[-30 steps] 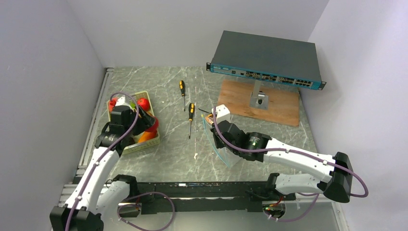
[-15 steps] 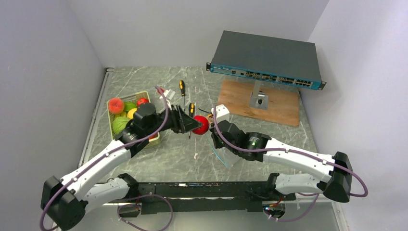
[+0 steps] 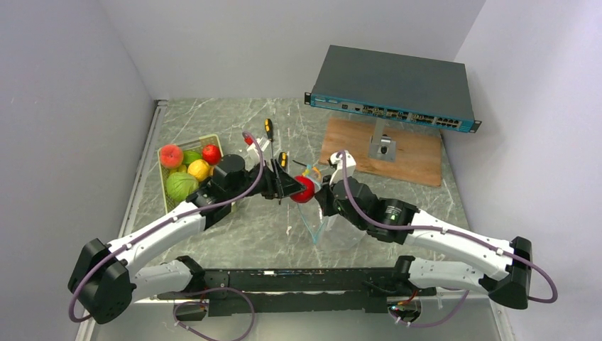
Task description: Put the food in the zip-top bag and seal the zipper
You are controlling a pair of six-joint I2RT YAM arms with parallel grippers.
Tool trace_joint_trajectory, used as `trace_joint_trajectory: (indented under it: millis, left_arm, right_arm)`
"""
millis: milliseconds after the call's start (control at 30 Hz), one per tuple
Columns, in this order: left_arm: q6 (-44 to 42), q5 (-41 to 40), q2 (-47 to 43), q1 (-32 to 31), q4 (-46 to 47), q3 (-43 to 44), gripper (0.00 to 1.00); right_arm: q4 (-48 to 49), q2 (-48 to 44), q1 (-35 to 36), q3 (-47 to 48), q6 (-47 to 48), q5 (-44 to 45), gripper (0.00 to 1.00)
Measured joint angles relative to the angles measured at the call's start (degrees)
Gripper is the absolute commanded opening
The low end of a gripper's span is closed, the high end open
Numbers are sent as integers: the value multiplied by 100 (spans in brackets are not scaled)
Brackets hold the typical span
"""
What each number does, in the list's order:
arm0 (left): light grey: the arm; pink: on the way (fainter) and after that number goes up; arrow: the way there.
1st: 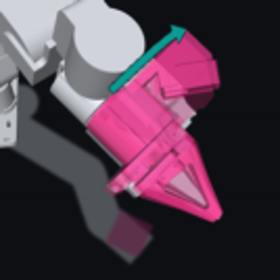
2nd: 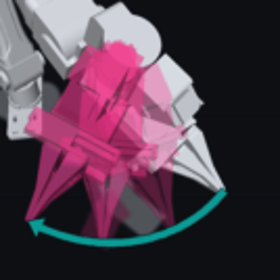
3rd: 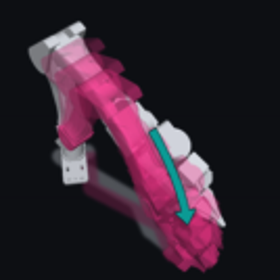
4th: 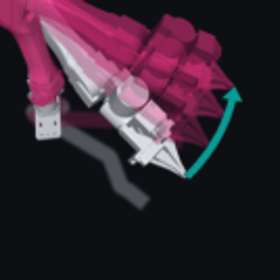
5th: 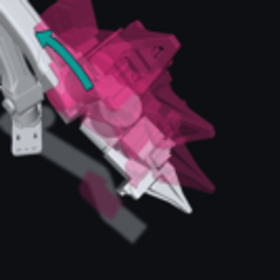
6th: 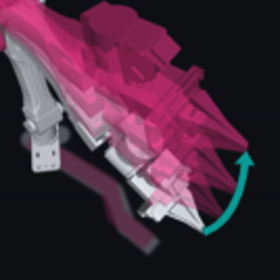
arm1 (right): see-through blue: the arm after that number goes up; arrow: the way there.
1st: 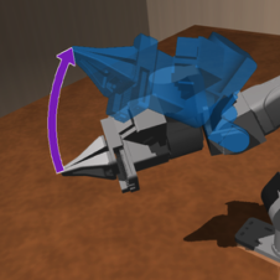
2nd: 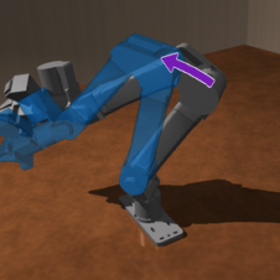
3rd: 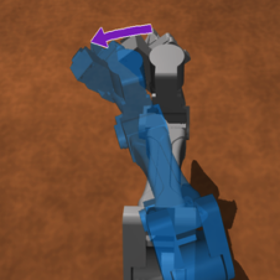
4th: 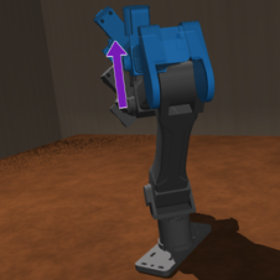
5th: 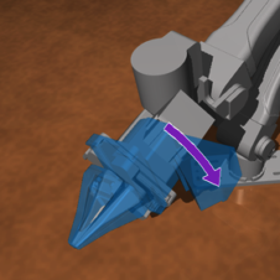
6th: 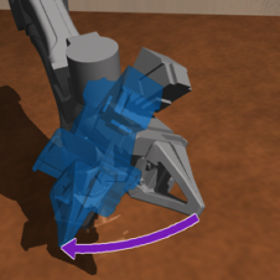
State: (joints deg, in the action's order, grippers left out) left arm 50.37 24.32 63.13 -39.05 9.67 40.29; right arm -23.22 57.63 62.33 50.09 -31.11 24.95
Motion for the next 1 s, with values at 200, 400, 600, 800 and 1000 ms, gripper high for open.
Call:
trace_joint_trajectory:
  millis: [200, 400, 600, 800, 1000]
  left_arm:
    - [-168, -184, 157, -164, -584, 153, 2]
    - [-579, -323, 472, -435, -1541, 741, 12]
    - [-772, -396, 645, -584, -1998, 1075, 24]
    - [-876, -835, 793, -758, -2623, 1495, 21]
    - [-876, -1447, 1152, -1047, -3320, 2061, 21]
  right_arm:
    - [240, -199, -33, -90, -83, 52, 0]
    - [350, -170, -55, -101, -107, 50, 0]
    - [459, -170, -116, -133, -227, 22, 0]
    - [664, -251, -413, -374, -765, -267, 0]
    - [903, -457, -866, -693, -1355, -708, 0]
